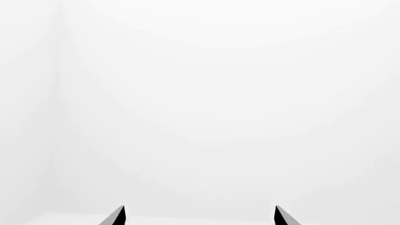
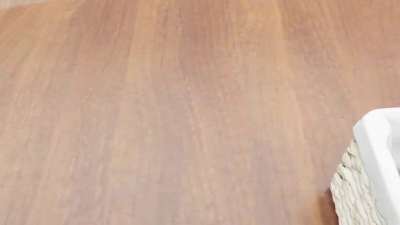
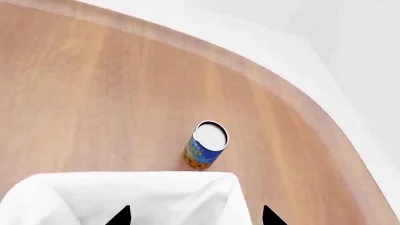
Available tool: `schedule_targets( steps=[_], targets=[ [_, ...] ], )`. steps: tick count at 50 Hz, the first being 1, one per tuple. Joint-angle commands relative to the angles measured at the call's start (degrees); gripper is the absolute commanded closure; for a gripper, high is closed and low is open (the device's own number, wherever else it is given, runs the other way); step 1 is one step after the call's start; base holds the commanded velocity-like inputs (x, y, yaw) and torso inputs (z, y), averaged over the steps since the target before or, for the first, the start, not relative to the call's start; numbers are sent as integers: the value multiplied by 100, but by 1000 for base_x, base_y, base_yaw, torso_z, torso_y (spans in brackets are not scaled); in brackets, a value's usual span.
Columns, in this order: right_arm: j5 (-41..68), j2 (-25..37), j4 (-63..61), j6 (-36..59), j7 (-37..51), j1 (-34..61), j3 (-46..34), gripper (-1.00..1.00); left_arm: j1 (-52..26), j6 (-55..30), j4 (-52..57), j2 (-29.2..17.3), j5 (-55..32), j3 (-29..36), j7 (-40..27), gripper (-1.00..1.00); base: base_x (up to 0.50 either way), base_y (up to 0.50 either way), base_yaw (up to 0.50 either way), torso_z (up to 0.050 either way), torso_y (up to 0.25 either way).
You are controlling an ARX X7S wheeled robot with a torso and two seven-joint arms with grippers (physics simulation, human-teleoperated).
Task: Pick the milk and place it in the basket.
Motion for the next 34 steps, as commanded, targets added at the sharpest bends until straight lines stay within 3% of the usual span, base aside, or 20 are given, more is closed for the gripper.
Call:
schedule_targets(
  steps=[1,34],
  targets=[
    [-370,-128,-321,151,-75,1098,-230,-100,17,4,8,-12,34,11,-3,-100,0,0,0,0,0],
    [-993,-417,-1389,493,-912,3333,-956,-100,-38,-24,32,-32,32,20,-20,-100,0,0,0,0,0]
  ],
)
